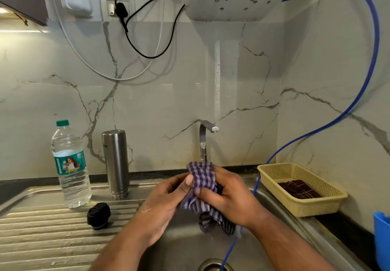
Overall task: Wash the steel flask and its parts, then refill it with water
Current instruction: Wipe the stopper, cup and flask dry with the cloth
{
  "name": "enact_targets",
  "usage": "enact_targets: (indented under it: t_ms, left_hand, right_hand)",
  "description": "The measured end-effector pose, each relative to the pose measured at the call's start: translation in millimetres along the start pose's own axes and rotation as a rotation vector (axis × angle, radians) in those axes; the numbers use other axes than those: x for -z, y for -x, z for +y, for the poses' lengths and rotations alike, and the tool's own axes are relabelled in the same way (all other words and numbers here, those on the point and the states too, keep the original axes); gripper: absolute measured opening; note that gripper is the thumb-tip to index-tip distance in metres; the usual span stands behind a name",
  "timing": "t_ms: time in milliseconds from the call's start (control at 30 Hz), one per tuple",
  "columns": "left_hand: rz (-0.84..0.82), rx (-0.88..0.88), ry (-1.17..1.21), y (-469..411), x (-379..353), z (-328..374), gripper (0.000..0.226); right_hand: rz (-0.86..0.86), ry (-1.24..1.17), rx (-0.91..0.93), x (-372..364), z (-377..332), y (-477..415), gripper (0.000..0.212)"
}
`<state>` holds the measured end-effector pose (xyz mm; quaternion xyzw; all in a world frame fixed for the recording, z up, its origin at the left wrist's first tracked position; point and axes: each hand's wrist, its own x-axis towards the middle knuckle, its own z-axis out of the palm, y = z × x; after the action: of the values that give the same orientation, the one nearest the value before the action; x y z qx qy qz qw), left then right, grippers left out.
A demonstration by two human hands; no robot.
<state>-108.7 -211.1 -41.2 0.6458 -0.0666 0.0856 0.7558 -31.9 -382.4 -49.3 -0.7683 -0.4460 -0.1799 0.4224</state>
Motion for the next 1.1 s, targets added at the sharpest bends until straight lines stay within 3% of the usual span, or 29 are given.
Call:
enact_targets:
  t_ms: [100, 300, 467, 600, 700, 800, 900, 1000, 1100]
  left_hand:
    - [0.081, 0.007, 0.018, 1, -5, 1, 0.039]
    - [0.3, 0.202, 0.359, 1, -38, -9, 0.055]
    - [0.345, 0.22, 0.689, -7, -21, -4, 0.065]
    - [0.324, 0.232, 0.605, -1, -30, -6, 0.045]
    - [0.291, 0.221, 0.551, -1, -39, -11, 0.043]
    - [0.229, 0.219, 0.486, -3, -37, -14, 0.049]
    - [0.269, 0.157, 0.289, -3, -31, -13, 0.039]
    - [0.248, 0.113, 0.09, -1, -26, -10, 0.031]
    - [0.168, 0.104, 0.077, 2, -24, -5, 0.023]
  right_hand:
    - [0.131, -0.087, 0.015, -11, -3, 2, 0.022]
    - [0.414, -0.14, -0.226, -47, -14, 3, 0.012]
    - [-0.023, 0.162, 0.074, -50, -12, 7, 0.053]
    - [0.107, 0.105, 0.071, -51, -4, 3, 0.05]
    - [0.243, -0.024, 0.011, -49, -4, 3, 0.038]
    - [0.322, -0.065, -0.097, -49, -8, 2, 0.041]
    - [0.419, -0.111, -0.172, -44, -6, 0, 0.03]
    - [0.419, -0.065, -0.165, -37, -2, 1, 0.024]
    - [0.389, -0.031, -0.105, -36, 0, 2, 0.025]
